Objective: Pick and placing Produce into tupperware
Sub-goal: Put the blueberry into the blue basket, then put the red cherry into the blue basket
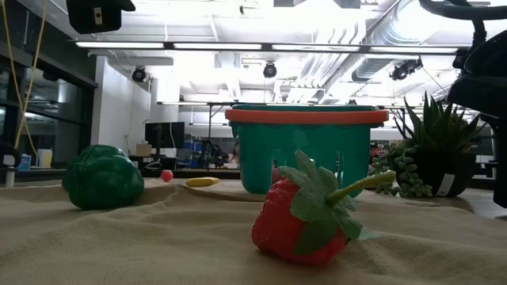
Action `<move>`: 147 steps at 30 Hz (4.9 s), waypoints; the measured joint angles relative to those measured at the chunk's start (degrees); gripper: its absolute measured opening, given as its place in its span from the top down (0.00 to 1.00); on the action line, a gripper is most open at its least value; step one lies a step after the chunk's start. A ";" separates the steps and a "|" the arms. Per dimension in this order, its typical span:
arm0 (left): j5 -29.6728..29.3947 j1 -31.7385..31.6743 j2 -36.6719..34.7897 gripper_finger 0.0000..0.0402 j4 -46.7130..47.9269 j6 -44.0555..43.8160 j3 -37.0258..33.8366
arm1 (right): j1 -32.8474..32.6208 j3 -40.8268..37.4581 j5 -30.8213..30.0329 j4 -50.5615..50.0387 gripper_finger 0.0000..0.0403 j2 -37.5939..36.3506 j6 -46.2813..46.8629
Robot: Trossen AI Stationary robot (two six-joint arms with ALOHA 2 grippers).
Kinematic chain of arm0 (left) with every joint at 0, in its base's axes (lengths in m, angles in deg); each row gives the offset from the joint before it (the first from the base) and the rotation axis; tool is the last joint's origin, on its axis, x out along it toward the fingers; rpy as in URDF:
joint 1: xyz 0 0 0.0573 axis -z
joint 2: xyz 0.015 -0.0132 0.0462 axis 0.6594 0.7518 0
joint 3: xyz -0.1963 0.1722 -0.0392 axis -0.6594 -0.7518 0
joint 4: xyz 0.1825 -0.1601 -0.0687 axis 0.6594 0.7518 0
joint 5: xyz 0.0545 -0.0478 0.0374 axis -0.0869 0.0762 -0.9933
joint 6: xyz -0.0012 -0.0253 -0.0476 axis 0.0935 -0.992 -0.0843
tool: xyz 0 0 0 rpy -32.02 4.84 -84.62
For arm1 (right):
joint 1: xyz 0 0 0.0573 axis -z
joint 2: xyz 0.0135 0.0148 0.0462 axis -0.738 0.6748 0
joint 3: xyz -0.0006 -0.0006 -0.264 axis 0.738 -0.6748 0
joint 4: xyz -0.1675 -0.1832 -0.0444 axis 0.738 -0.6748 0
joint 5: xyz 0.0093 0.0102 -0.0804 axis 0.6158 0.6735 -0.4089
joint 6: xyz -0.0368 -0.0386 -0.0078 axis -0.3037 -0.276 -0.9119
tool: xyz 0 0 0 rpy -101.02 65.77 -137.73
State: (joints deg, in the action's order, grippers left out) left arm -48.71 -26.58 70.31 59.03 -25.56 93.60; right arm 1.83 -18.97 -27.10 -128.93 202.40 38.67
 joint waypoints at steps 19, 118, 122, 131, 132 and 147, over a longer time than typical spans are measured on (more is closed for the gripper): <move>0.04 -0.02 0.00 0.62 -0.01 -0.38 0.00 | -0.02 0.00 0.07 0.01 0.84 0.00 0.00; 0.96 -0.04 -0.02 0.62 0.51 19.45 -0.02 | 35.60 38.39 8.06 -10.49 0.88 10.05 -51.98; 0.96 -0.02 -0.02 0.62 0.52 20.26 -0.02 | 35.65 38.40 8.44 -10.50 0.84 10.05 -51.98; 1.01 -0.02 -0.02 0.62 1.67 20.26 -0.02 | 35.63 38.40 8.83 -10.59 0.78 10.05 -51.91; 1.33 -0.02 -0.02 0.62 1.68 20.30 -0.02 | 35.63 38.40 8.87 -10.59 0.78 10.05 -51.99; 8.93 -0.09 -1.83 0.62 -3.63 24.82 -0.01 | 32.91 38.40 1.31 -11.14 0.78 -4.10 -54.90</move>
State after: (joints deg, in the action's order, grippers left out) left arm -39.78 -26.67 68.48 55.40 -0.75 93.59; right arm 34.74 19.43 -25.79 -140.06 198.30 -16.23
